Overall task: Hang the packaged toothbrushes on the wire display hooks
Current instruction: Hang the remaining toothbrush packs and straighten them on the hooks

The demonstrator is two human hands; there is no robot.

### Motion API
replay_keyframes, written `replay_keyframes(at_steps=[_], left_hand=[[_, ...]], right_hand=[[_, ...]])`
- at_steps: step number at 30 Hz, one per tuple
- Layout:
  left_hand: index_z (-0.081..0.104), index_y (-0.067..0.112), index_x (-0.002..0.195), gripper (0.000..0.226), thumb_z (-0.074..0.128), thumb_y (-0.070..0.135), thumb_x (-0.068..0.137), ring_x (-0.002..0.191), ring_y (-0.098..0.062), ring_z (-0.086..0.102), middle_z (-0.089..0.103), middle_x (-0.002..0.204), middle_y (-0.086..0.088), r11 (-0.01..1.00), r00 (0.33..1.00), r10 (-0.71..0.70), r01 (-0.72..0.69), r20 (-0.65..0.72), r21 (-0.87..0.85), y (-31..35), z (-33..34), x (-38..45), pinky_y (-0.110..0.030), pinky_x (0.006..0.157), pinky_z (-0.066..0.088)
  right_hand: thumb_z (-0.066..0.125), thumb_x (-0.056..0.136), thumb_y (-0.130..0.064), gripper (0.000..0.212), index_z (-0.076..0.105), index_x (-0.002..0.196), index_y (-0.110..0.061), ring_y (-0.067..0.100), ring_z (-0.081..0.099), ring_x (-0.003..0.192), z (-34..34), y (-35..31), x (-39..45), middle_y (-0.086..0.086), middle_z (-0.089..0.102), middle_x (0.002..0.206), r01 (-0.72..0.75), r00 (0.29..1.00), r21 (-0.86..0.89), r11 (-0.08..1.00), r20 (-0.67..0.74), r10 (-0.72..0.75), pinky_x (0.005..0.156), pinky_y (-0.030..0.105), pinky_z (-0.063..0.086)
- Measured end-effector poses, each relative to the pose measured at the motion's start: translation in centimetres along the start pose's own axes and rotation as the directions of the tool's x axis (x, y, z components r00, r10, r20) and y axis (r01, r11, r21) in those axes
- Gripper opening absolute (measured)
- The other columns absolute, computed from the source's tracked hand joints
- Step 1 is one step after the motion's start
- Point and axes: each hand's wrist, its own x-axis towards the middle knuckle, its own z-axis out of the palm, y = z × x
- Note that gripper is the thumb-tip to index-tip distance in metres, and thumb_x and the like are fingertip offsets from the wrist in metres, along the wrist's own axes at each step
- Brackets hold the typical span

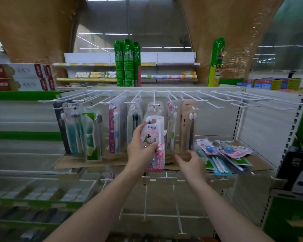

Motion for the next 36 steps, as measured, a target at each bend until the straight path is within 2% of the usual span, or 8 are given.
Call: replay_keyframes(at_steps=[2, 6, 16, 19, 23, 27, 32, 36], left_hand=[[0.048, 0.042, 0.137, 0.066, 0.068, -0.001, 0.091, 0.081, 0.005, 0.070, 0.062, 0.113, 0.013, 1.000, 0.999, 0.029, -0.029, 0.022, -0.009, 0.4, 0.0, 0.3, -0.022, 0.065, 0.060], [0.045, 0.039, 0.142, 0.067, 0.069, 0.002, 0.092, 0.079, 0.003, 0.070, 0.063, 0.105, 0.017, 0.999, 0.999, 0.050, -0.050, 0.014, 0.013, 0.8, 0.3, 1.6, -0.029, 0.072, 0.063], [0.046, 0.045, 0.143, 0.071, 0.071, 0.005, 0.091, 0.082, 0.004, 0.071, 0.065, 0.104, 0.019, 1.000, 0.999, -0.019, 0.018, -0.035, -0.011, -1.3, 1.5, 5.5, -0.035, 0.077, 0.064], [0.047, 0.046, 0.144, 0.071, 0.069, 0.001, 0.092, 0.080, 0.004, 0.072, 0.067, 0.095, 0.019, 0.998, 0.999, -0.037, 0.036, -0.031, -0.047, -2.2, 2.0, 6.7, -0.027, 0.070, 0.061], [0.048, 0.051, 0.141, 0.074, 0.070, 0.000, 0.092, 0.085, -0.013, 0.074, 0.069, 0.094, 0.010, 0.999, 0.997, -0.043, 0.042, -0.058, -0.031, -3.2, 2.6, 8.4, -0.022, 0.069, 0.060], [0.046, 0.053, 0.141, 0.074, 0.074, 0.007, 0.090, 0.072, -0.004, 0.064, 0.069, 0.088, 0.002, 0.991, 0.990, -0.028, 0.046, -0.138, 0.122, -3.6, 3.3, 9.6, -0.011, 0.058, 0.052], [0.042, 0.053, 0.146, 0.076, 0.076, 0.014, 0.090, 0.078, 0.002, 0.062, 0.068, 0.100, 0.009, 0.972, 0.981, 0.015, 0.031, -0.191, 0.235, -4.2, 3.7, 10.3, -0.016, 0.076, 0.052], [0.032, 0.052, 0.152, 0.084, 0.078, 0.020, 0.088, 0.085, -0.002, 0.063, 0.068, 0.093, 0.009, 0.951, 0.985, -0.001, 0.053, -0.170, 0.303, -4.9, 3.5, 10.0, -0.027, 0.091, 0.053]], right_hand=[[0.072, 0.090, -0.041, 0.058, 0.055, 0.139, -0.016, 0.022, 0.061, 0.112, 0.2, -0.2, -0.1, 0.002, 0.065, 0.125, 0.003, 1.000, 0.004, 1.000, -0.008, -0.003, 0.095, 0.041, 0.053], [0.072, 0.089, -0.043, 0.053, 0.058, 0.134, -0.019, 0.017, 0.064, 0.101, 0.5, -1.0, 0.9, -0.004, 0.069, 0.114, 0.013, 1.000, -0.018, 1.000, -0.005, -0.013, 0.090, 0.041, 0.056], [0.069, 0.090, -0.049, 0.058, 0.056, 0.137, -0.018, 0.022, 0.059, 0.116, 1.6, -1.2, 4.9, 0.002, 0.064, 0.130, 0.039, 0.999, -0.030, 0.999, 0.010, -0.039, 0.096, 0.041, 0.051], [0.068, 0.090, -0.052, 0.059, 0.056, 0.138, -0.020, 0.022, 0.059, 0.117, 1.9, -0.7, 6.0, 0.000, 0.063, 0.132, 0.033, 0.999, -0.020, 0.999, 0.023, -0.033, 0.098, 0.044, 0.052], [0.067, 0.091, -0.048, 0.055, 0.057, 0.136, -0.018, 0.025, 0.058, 0.120, 2.3, -0.5, 7.5, 0.002, 0.063, 0.133, 0.002, 0.999, -0.028, 1.000, 0.039, -0.001, 0.099, 0.042, 0.051], [0.068, 0.092, -0.043, 0.047, 0.061, 0.130, -0.017, 0.025, 0.058, 0.119, 2.5, -0.4, 8.6, 0.004, 0.064, 0.129, -0.016, 0.999, -0.070, 0.997, 0.029, 0.018, 0.095, 0.037, 0.047], [0.070, 0.091, -0.043, 0.049, 0.061, 0.131, -0.016, 0.024, 0.058, 0.120, 2.5, 0.2, 9.2, 0.004, 0.064, 0.131, -0.009, 1.000, -0.050, 0.999, 0.028, 0.011, 0.097, 0.037, 0.047], [0.068, 0.092, -0.044, 0.049, 0.059, 0.133, -0.018, 0.024, 0.059, 0.118, 2.4, 0.7, 8.6, 0.004, 0.064, 0.128, -0.032, 0.999, -0.060, 0.998, 0.030, 0.034, 0.096, 0.039, 0.050]])
